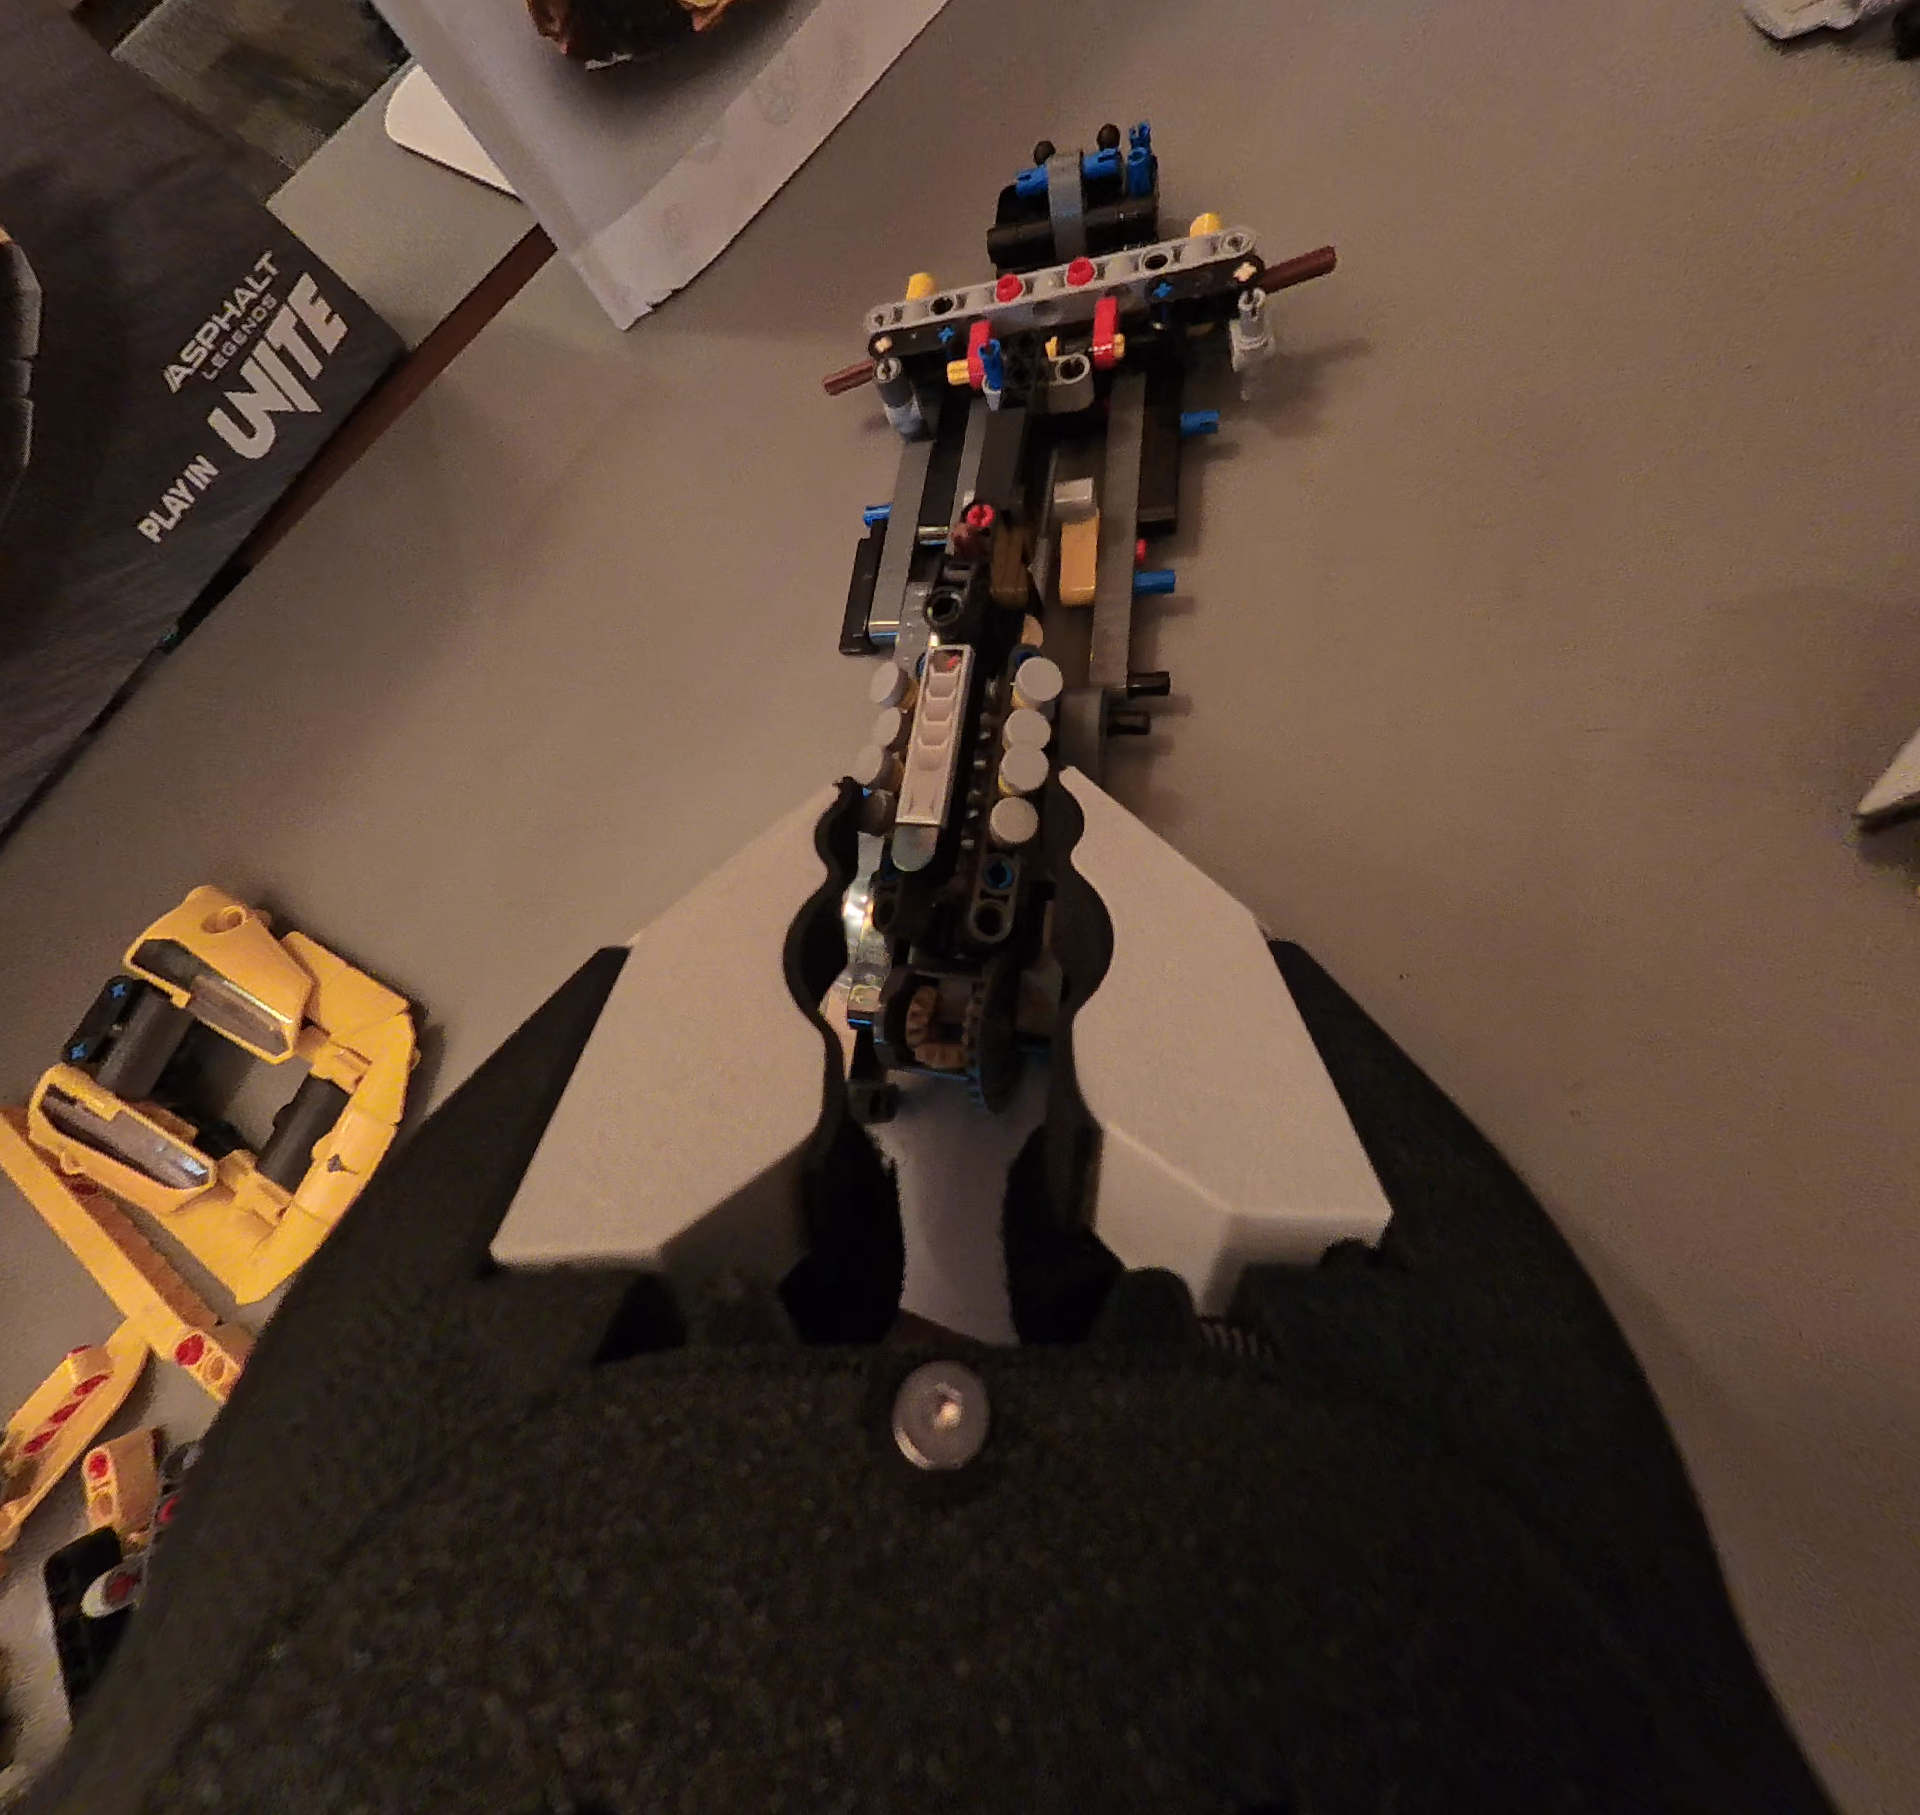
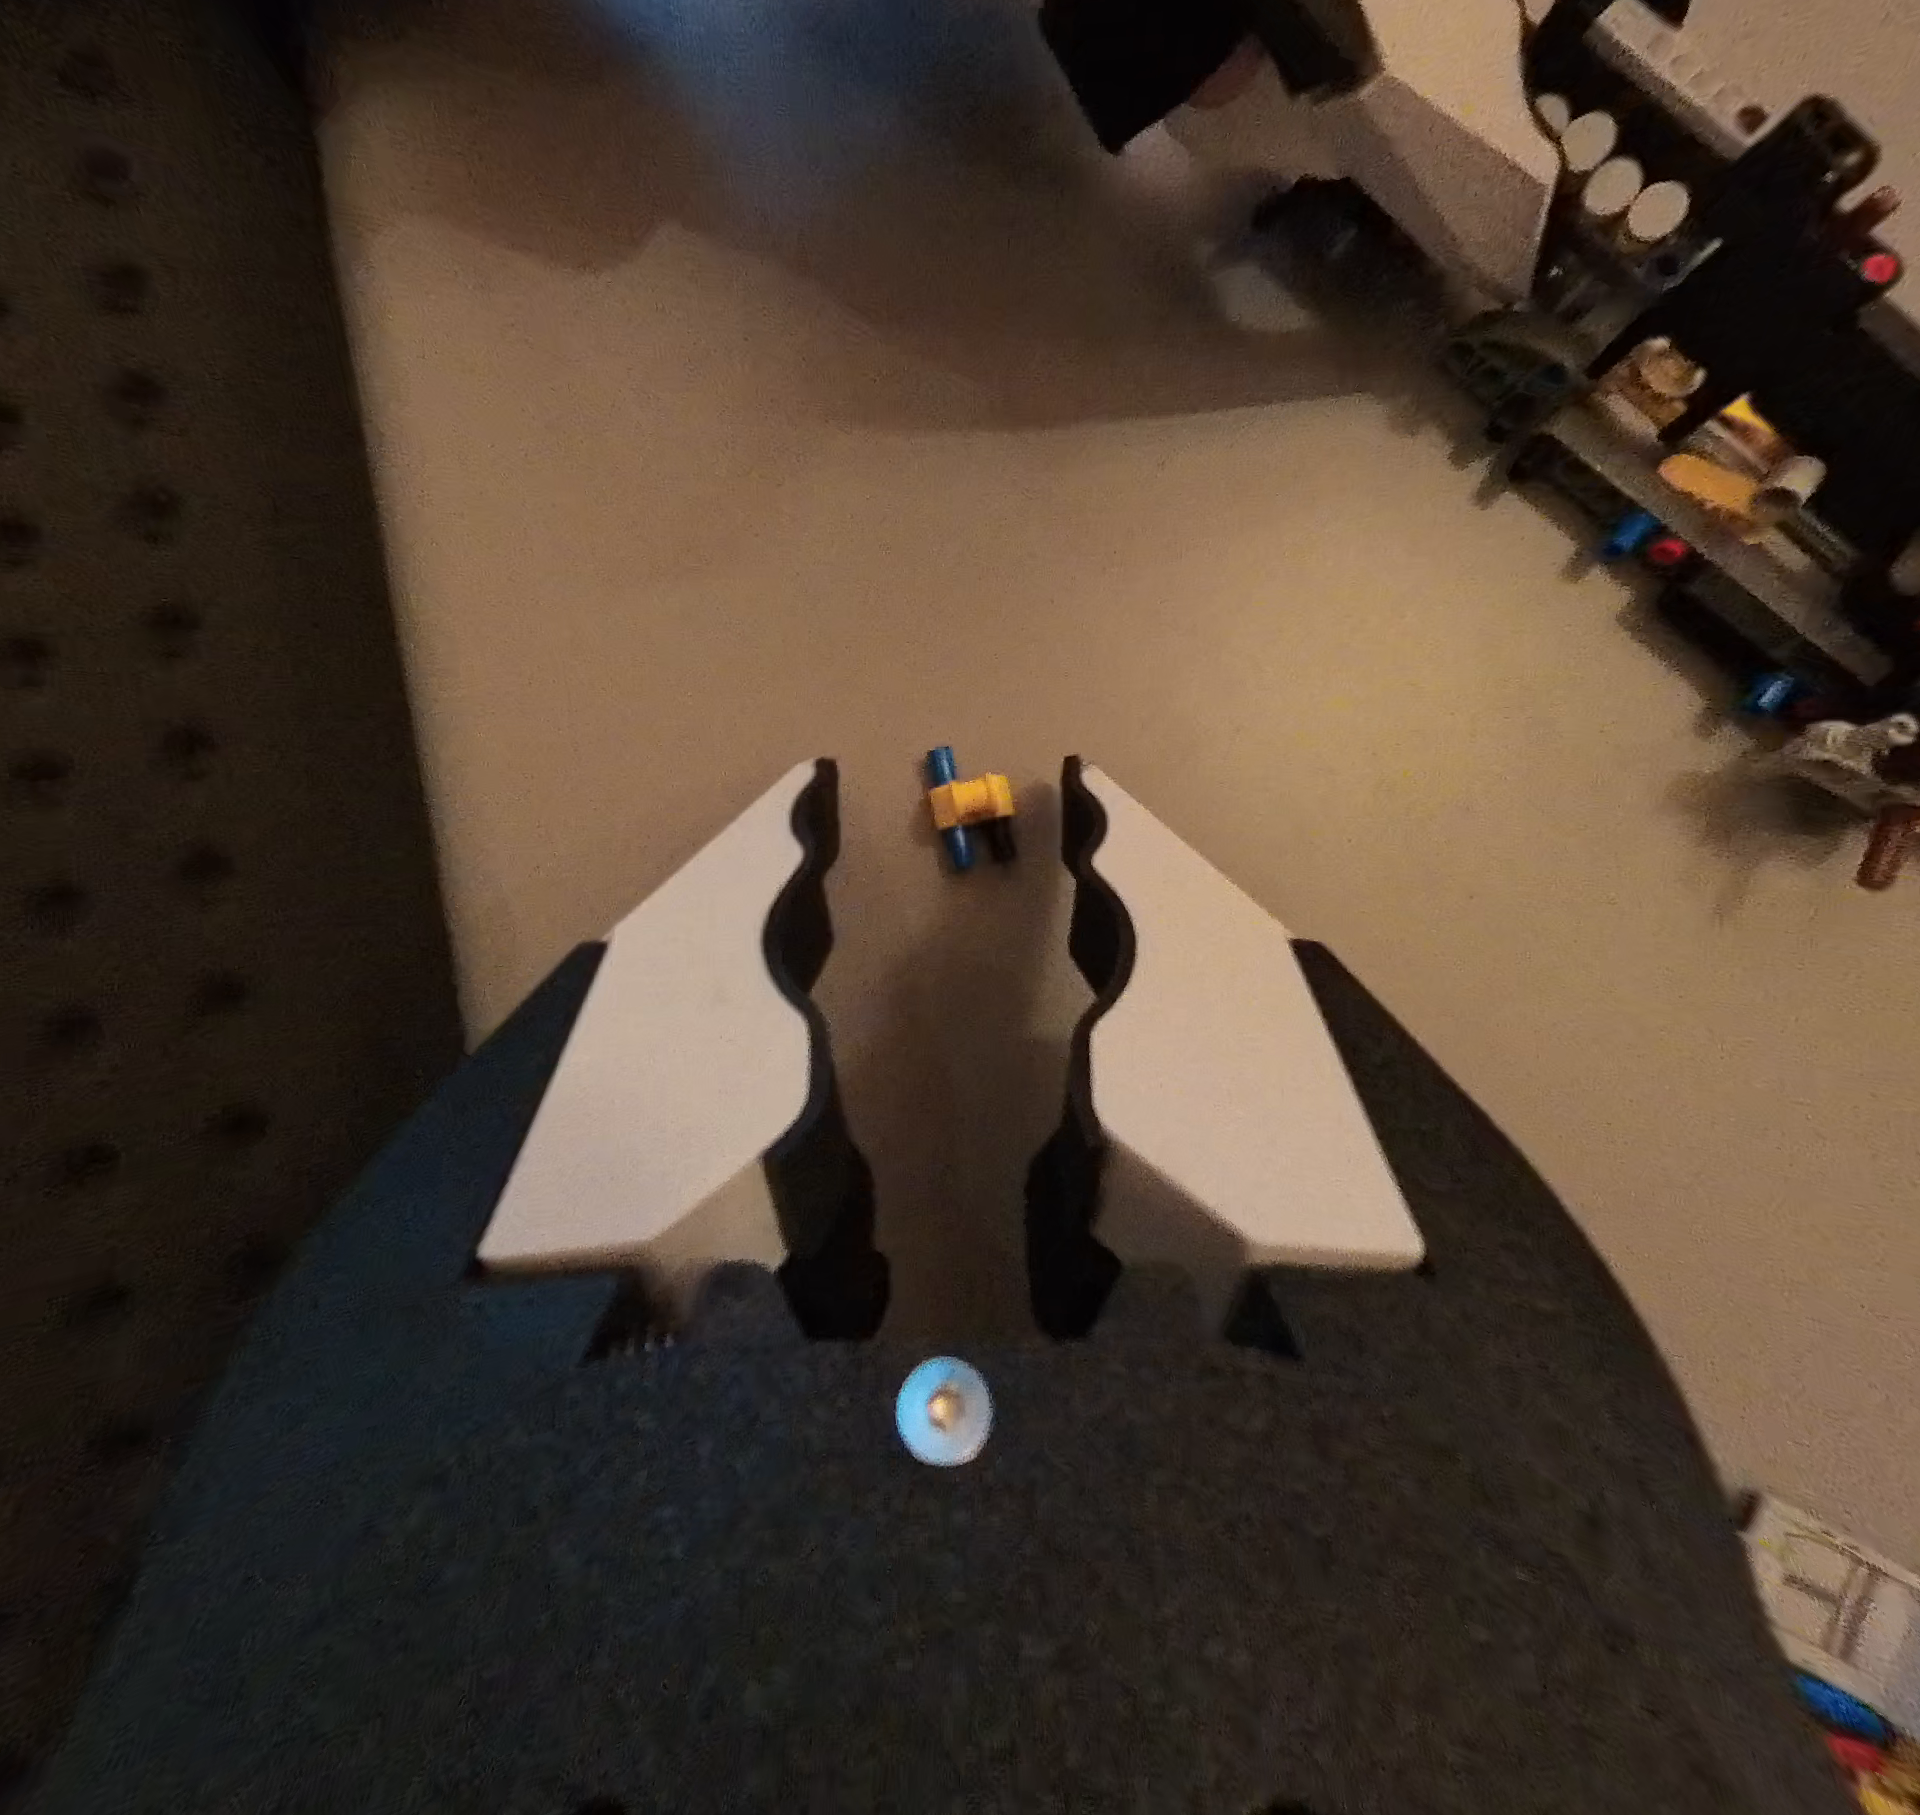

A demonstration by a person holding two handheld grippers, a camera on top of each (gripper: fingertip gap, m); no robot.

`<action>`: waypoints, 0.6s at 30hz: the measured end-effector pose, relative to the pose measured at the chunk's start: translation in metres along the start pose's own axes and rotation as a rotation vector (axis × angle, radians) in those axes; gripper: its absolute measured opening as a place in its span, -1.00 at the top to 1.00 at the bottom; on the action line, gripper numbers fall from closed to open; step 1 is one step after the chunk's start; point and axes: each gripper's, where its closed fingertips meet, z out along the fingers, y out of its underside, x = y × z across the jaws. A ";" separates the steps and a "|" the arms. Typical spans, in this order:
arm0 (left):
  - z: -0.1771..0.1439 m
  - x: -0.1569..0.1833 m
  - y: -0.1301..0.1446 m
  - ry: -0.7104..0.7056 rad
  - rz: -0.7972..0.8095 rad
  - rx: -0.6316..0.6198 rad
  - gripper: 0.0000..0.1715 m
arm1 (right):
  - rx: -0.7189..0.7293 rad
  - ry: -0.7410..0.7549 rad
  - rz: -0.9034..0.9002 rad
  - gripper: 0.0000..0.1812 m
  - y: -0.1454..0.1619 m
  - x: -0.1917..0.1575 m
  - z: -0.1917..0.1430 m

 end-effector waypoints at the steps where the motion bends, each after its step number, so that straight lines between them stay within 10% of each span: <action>1: 0.000 0.001 0.000 -0.004 0.004 0.002 0.59 | 0.002 0.002 0.012 0.59 0.000 0.002 0.000; 9: -0.035 0.007 -0.042 0.072 -0.094 0.207 0.57 | 0.117 0.112 -0.119 0.84 -0.010 0.019 -0.011; 14: -0.078 0.078 -0.076 0.646 -0.293 0.352 0.57 | 0.399 0.523 -0.525 0.84 -0.058 0.036 -0.056; 18: -0.085 0.105 -0.079 0.830 -0.341 0.337 0.57 | 0.442 0.644 -0.584 0.85 -0.071 0.041 -0.070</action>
